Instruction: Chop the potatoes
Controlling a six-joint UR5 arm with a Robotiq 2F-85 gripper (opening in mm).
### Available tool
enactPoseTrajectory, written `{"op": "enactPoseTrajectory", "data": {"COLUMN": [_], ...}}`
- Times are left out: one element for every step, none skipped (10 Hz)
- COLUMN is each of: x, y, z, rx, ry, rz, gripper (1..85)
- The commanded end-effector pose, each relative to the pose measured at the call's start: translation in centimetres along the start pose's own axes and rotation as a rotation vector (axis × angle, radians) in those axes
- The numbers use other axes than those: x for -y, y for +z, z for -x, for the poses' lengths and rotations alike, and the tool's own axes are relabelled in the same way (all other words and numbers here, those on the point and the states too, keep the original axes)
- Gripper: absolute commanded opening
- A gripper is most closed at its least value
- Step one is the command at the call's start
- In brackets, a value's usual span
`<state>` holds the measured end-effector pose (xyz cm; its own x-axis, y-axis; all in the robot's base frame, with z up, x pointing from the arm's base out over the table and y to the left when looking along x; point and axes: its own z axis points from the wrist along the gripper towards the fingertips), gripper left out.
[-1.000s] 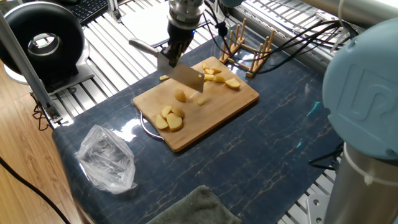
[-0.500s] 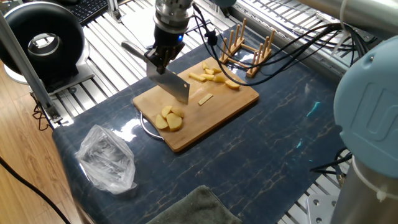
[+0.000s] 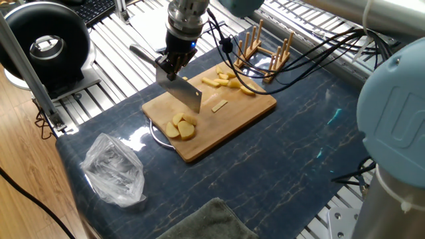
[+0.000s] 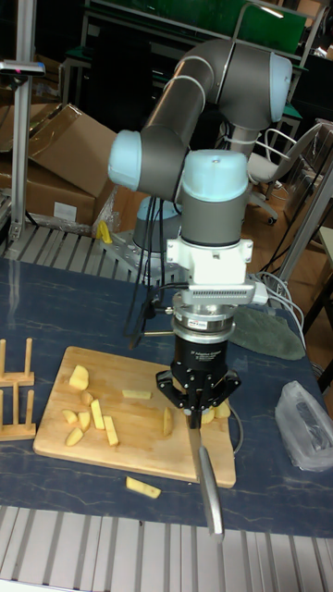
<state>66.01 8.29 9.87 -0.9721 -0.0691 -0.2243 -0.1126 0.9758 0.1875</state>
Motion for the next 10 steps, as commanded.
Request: {"op": "enactPoseTrajectory", "data": {"x": [1.6, 2.1, 2.7, 3.4, 3.7, 3.9, 4.0, 4.0, 4.0, 3.9], "y": [0.3, 0.4, 0.4, 0.2, 0.1, -0.2, -0.5, -0.8, -0.9, -1.1], "z": [0.5, 0.6, 0.7, 0.9, 1.0, 1.0, 1.1, 1.2, 1.3, 1.3], "rx": [0.02, 0.023, 0.025, 0.025, 0.022, 0.018, 0.012, 0.007, 0.005, 0.0], "ry": [-0.035, -0.046, -0.058, -0.071, -0.079, -0.08, -0.081, -0.079, -0.072, -0.063], "rz": [0.016, 0.017, 0.015, 0.018, 0.02, 0.022, 0.023, 0.03, 0.027, 0.025], "gripper": [1.0, 1.0, 1.0, 1.0, 1.0, 1.0, 1.0, 1.0, 1.0, 1.0]}}
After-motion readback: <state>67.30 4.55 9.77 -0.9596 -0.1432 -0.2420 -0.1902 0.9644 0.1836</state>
